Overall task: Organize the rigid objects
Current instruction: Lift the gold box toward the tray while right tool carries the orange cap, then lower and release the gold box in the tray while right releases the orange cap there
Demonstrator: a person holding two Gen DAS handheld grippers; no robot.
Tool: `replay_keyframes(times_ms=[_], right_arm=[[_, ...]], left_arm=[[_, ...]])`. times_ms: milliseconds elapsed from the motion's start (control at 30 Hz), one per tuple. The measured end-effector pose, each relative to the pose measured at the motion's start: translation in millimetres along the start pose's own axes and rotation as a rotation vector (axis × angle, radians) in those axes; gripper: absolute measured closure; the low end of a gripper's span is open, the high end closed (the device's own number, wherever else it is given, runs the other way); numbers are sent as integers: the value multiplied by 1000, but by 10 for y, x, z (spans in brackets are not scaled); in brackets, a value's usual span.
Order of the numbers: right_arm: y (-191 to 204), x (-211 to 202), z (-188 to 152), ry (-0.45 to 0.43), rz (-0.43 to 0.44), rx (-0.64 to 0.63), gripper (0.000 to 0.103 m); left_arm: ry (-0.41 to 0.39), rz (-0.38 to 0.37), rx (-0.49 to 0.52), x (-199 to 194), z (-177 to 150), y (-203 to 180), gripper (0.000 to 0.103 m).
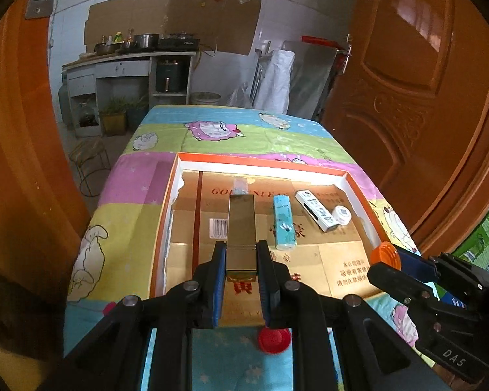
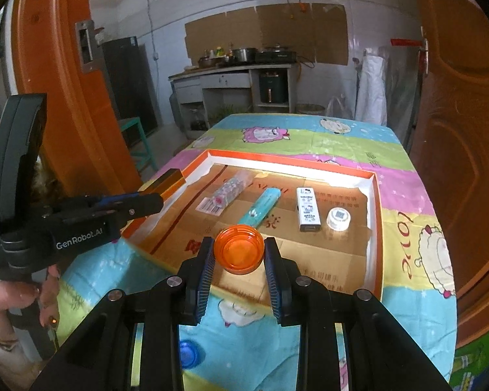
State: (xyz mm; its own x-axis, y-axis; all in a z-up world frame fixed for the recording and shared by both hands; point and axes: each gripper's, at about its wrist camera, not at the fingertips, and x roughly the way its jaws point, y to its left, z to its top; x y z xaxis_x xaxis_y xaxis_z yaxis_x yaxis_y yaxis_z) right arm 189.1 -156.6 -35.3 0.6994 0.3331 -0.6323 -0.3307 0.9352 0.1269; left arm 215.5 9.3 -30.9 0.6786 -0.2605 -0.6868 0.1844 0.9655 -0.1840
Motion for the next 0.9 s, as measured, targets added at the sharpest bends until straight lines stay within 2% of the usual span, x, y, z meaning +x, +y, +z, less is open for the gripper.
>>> replay_keyframes(times_ms=[500,900], right_arm=[[-211,338,176,12,0,20,72],[-369,693,243,66,-4,38,72]], left_arm=[[4,30,-22,268,193,101,85],[18,54,-47,487,316,224,85]])
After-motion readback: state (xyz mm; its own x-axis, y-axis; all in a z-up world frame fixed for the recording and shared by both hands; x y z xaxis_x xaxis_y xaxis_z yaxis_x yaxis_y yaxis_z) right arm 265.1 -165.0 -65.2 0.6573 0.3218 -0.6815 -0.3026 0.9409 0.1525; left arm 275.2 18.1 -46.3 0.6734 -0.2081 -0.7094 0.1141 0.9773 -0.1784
